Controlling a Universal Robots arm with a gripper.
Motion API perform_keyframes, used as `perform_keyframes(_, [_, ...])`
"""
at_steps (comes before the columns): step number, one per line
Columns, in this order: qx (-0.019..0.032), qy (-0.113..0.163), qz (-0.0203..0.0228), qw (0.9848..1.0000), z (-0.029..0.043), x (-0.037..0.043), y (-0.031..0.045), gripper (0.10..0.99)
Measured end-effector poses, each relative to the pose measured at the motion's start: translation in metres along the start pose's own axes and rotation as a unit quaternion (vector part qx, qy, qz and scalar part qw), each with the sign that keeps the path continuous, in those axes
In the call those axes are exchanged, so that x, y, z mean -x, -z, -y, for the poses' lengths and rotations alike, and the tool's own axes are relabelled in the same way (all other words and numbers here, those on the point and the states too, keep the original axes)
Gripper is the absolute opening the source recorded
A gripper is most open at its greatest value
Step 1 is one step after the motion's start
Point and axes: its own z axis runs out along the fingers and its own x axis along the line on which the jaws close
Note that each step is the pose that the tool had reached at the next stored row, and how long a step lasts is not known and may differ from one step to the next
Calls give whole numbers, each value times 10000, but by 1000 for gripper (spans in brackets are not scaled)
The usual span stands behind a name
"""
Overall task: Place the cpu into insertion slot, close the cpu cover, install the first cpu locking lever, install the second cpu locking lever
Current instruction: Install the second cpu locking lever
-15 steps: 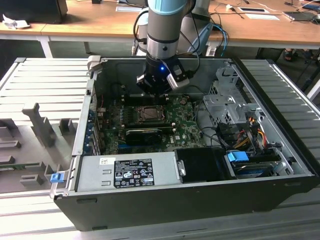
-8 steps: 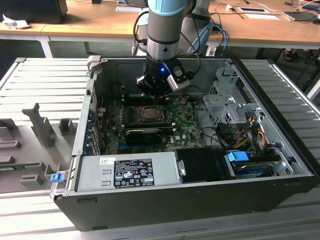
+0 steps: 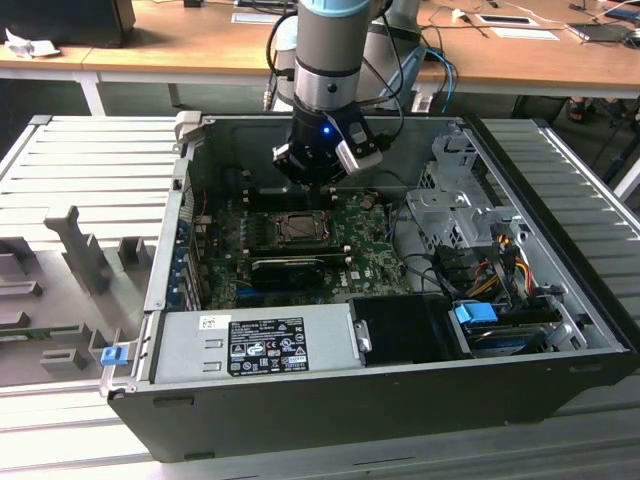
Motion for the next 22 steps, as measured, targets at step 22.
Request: perform_keyframes(22, [40,83,-37,10000,624,-26,37,106])
